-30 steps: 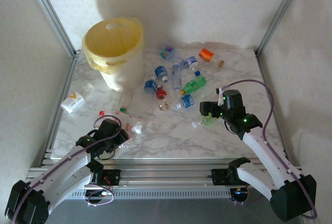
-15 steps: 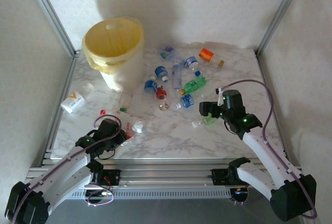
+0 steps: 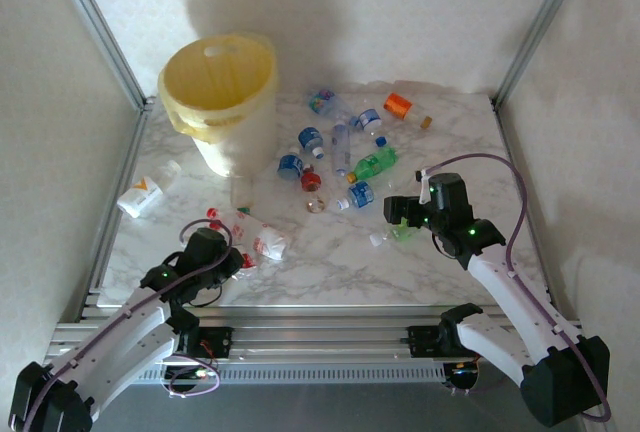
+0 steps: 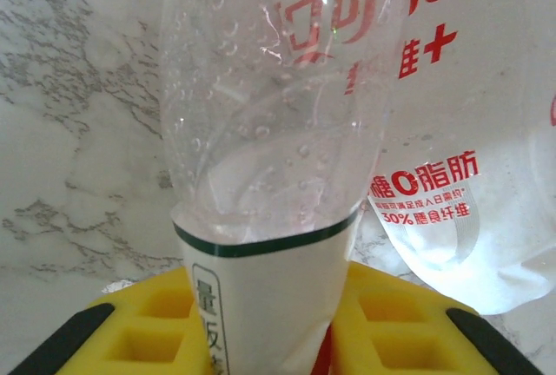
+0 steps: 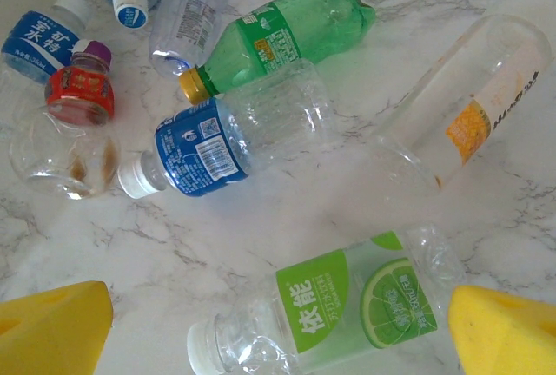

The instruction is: Throw the plastic bottles in the bin

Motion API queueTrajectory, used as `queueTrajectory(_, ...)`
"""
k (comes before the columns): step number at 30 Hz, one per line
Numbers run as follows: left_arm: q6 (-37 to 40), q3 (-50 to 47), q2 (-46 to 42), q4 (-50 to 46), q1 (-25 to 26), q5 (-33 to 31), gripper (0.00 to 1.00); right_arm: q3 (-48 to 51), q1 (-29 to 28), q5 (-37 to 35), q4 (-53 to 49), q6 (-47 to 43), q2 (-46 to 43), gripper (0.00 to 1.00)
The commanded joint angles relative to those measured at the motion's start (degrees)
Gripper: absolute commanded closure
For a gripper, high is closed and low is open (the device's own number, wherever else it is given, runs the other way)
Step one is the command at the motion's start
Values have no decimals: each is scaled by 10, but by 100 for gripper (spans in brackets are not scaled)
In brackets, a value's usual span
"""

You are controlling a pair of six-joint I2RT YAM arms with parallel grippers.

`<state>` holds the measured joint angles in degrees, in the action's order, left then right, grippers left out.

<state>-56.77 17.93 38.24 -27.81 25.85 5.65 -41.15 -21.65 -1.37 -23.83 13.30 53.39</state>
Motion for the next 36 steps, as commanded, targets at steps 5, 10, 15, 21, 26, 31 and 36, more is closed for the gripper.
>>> queueTrajectory(5,10,44,-27,-29,7,2,88,-11,-4,11,2,9,5,1)
queueTrajectory(10,33,96,-39,-35,7,17,89,-10,-4,10,4,9,9,1)
queueTrajectory(15,95,180,-39,-24,7,34,88,-12,-4,14,5,12,11,1)
queueTrajectory(21,205,309,7,28,7,44,85,-14,-5,16,5,16,12,1)
queueTrajectory(26,287,438,101,80,5,64,84,-17,-5,20,-1,21,9,1)
queueTrajectory(31,361,600,210,67,-14,36,85,-18,-5,17,-10,24,-4,1)
queueTrajectory(36,375,661,256,98,-61,45,85,-16,-5,18,-16,29,-19,1)
